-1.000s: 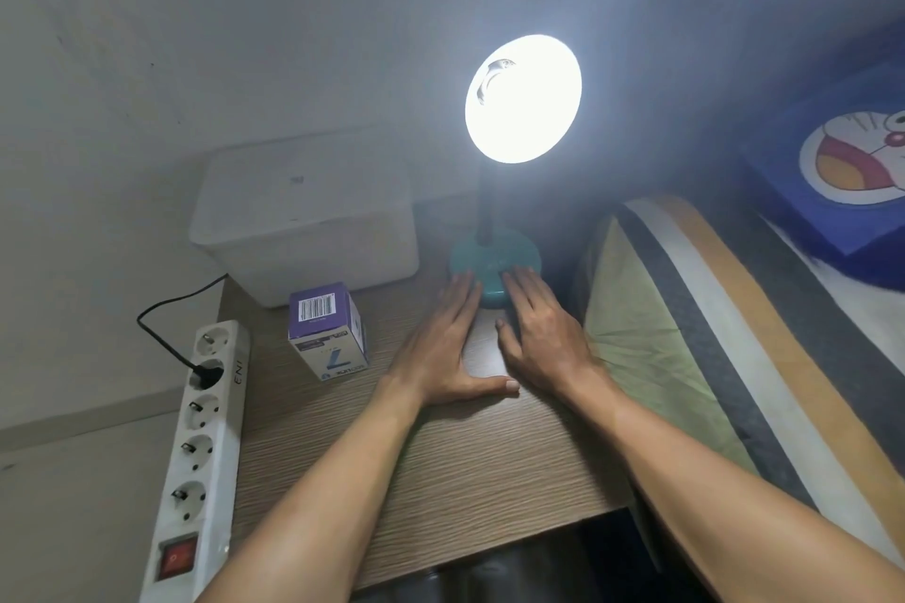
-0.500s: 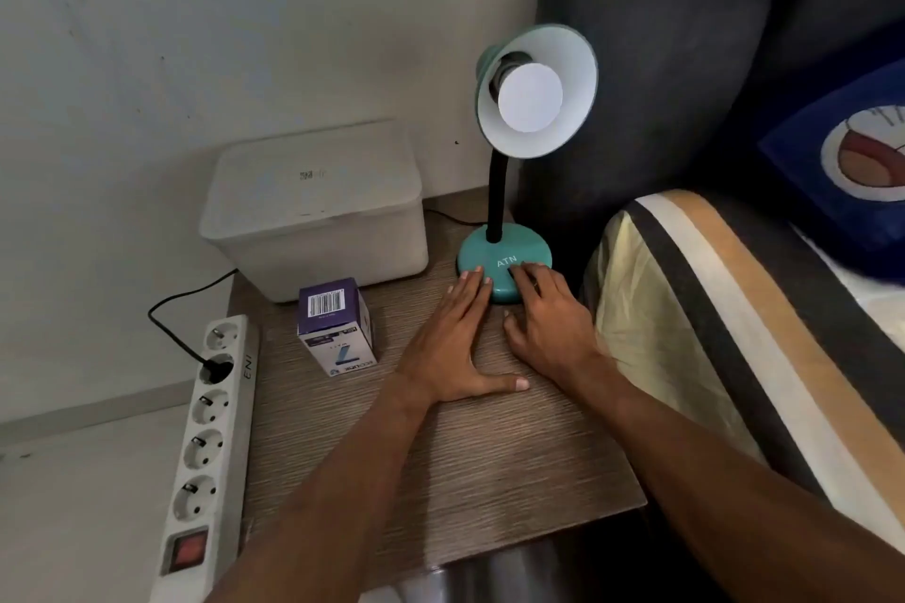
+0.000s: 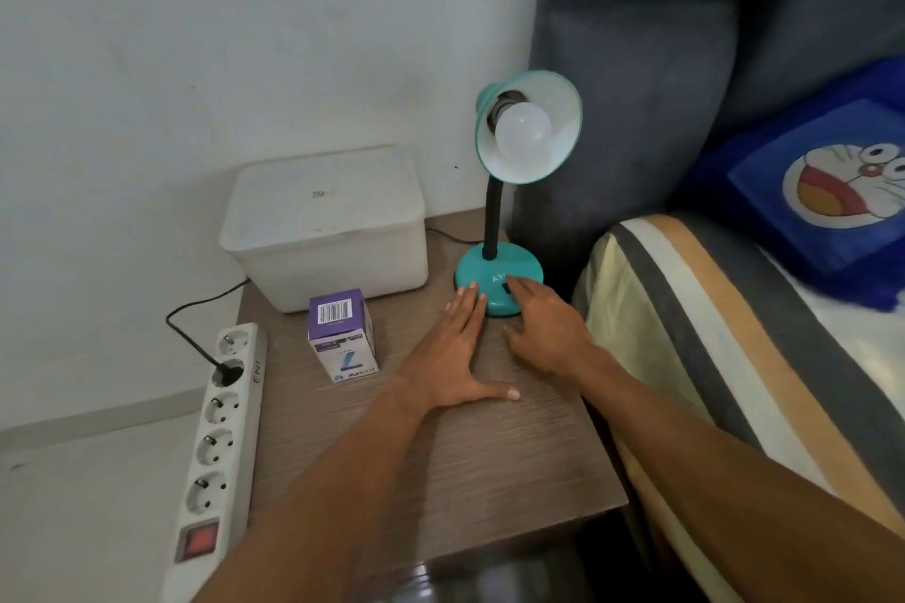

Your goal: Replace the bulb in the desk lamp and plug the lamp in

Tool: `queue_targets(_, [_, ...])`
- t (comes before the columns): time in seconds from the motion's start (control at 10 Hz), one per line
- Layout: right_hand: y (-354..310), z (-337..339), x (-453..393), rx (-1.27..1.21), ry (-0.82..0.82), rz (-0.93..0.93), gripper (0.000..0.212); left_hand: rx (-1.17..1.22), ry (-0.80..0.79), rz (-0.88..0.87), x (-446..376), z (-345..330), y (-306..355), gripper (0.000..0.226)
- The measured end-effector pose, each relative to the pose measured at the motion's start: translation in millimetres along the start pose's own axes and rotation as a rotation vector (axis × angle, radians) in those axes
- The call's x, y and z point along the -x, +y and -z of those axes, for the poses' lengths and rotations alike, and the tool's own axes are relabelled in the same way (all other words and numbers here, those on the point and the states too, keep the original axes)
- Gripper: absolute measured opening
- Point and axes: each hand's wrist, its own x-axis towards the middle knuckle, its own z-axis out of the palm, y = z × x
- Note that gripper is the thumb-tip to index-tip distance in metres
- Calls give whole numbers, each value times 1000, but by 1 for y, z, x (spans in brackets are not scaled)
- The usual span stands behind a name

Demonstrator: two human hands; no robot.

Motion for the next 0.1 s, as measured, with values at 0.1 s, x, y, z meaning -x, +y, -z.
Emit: queue_targets(0.1, [1,21,22,-3,63,-27,72,-10,31,-35,20,8,10,122])
